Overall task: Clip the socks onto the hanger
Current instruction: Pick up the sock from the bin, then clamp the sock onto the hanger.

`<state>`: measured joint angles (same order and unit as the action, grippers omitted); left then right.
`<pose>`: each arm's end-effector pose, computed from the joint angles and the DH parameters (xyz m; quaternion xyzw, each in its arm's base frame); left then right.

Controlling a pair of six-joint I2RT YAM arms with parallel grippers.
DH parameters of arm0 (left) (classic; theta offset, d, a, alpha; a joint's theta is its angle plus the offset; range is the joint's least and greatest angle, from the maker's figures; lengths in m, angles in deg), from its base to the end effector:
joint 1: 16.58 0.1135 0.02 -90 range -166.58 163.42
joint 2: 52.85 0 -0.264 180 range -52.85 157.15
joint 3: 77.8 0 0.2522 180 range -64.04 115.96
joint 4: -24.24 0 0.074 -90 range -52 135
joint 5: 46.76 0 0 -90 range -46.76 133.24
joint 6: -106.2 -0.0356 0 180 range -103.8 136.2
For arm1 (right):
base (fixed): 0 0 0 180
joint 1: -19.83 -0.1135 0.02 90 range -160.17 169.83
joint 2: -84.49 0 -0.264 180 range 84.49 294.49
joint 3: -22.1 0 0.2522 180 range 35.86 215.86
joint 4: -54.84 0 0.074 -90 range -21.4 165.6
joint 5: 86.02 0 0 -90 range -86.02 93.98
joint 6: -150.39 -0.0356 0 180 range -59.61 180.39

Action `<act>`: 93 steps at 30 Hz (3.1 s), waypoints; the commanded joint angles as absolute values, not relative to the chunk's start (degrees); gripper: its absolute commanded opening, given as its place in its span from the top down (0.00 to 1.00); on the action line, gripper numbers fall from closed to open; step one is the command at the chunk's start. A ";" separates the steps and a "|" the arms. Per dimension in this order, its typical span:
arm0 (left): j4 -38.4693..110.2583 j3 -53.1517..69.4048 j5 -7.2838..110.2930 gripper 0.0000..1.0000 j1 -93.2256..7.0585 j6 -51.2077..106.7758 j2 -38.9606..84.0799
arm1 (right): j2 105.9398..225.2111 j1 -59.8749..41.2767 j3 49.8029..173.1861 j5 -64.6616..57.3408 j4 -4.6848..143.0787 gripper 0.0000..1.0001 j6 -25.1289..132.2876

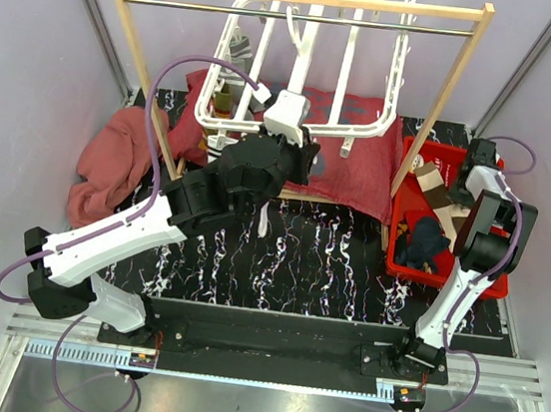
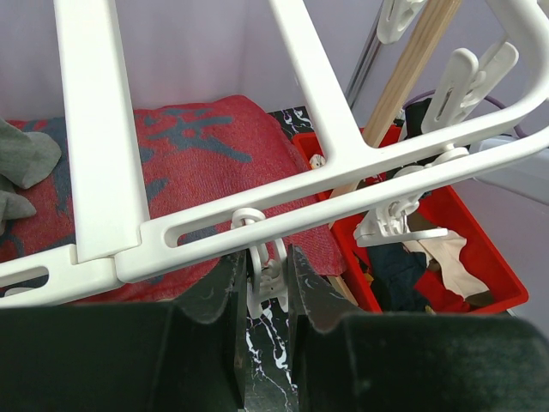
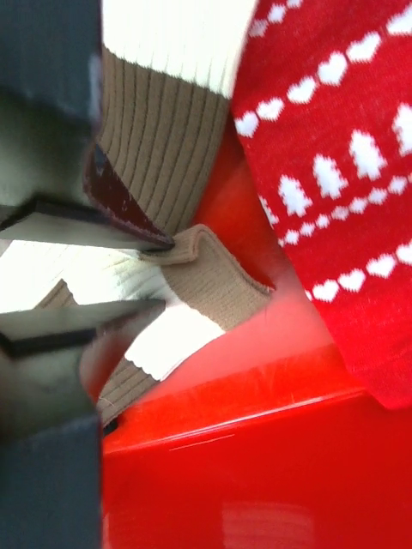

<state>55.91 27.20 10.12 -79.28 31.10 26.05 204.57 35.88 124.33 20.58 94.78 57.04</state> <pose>0.1544 -0.2568 0.4734 0.1125 0.7266 -0.2390 0.6342 0.4297 -0.1342 0.1732 0.1997 0.9304 -0.1682 0.2575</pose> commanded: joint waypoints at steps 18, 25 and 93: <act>52.24 25.52 10.64 1.00 -79.16 29.83 23.09 | 184.79 37.76 118.92 15.76 94.44 0.99 49.68; 51.54 25.34 10.46 1.00 -79.25 29.21 22.48 | 171.19 37.58 113.30 4.36 94.44 1.00 43.26; 52.24 29.03 14.24 1.00 -79.25 36.24 25.46 | 136.88 -6.89 88.68 -30.47 52.87 0.99 33.41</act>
<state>54.64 27.72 13.66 -79.24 37.04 25.39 137.18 -6.17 86.43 -30.59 57.23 34.66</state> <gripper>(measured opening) 0.191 0.011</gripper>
